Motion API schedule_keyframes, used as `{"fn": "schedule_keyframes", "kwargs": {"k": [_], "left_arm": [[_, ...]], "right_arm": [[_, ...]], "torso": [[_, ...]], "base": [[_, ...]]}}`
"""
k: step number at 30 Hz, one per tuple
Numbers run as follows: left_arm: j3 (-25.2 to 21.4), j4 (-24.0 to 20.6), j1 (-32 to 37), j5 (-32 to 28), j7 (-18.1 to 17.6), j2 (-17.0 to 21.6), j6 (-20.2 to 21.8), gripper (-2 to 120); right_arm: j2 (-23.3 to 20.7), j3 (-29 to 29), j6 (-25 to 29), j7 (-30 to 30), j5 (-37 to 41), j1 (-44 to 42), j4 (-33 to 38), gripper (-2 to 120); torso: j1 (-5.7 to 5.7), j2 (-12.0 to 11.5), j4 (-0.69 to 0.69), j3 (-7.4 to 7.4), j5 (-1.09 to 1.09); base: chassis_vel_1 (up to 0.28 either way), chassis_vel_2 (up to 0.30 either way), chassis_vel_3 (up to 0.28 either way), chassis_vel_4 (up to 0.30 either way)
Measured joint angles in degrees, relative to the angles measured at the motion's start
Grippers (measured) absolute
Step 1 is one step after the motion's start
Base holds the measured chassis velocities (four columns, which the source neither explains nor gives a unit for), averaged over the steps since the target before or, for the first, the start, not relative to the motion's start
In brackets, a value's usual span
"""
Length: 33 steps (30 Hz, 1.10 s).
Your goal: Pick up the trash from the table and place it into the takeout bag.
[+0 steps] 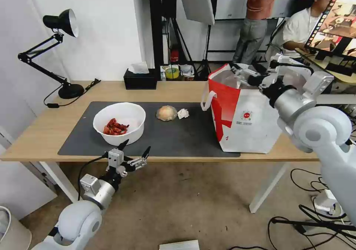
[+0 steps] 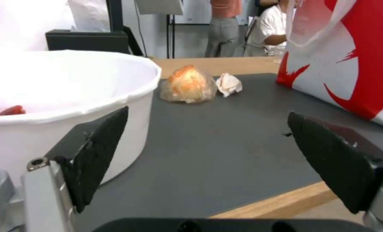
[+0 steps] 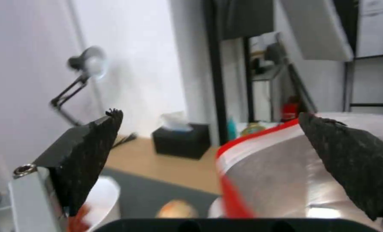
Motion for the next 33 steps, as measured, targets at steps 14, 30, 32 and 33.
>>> {"fn": "schedule_keyframes", "kwargs": {"k": [14, 30, 32, 33], "left_arm": [[-0.67, 1.21, 0.29, -0.08, -0.22, 0.05, -0.98, 100], [-4.33, 3.55, 4.46, 0.74, -0.19, -1.37, -3.49, 100], [-4.67, 3.55, 4.90, 0.94, -0.19, -1.50, -3.58, 100], [-4.89, 3.55, 5.17, 1.04, -0.19, -1.59, -3.62, 100]], "right_arm": [[-0.40, -2.58, 7.59, -2.59, -11.52, -14.19, 4.38, 100], [6.38, -3.65, 16.60, 2.85, -25.49, -32.58, 4.28, 100], [6.72, -3.79, 16.67, 3.31, -25.73, -32.96, 4.26, 100], [6.91, -3.88, 16.72, 3.59, -25.92, -33.22, 4.23, 100]], "torso": [[0.00, 0.00, 0.00, 0.00, 0.00], [0.00, 0.00, 0.00, 0.00, 0.00], [0.00, 0.00, 0.00, 0.00, 0.00], [0.00, -0.01, 0.00, 0.00, 0.00]], "base": [[0.000, 0.000, 0.000, 0.000], [0.000, 0.000, 0.000, 0.000], [0.000, 0.000, 0.000, 0.000], [0.000, 0.000, 0.000, 0.000]]}}
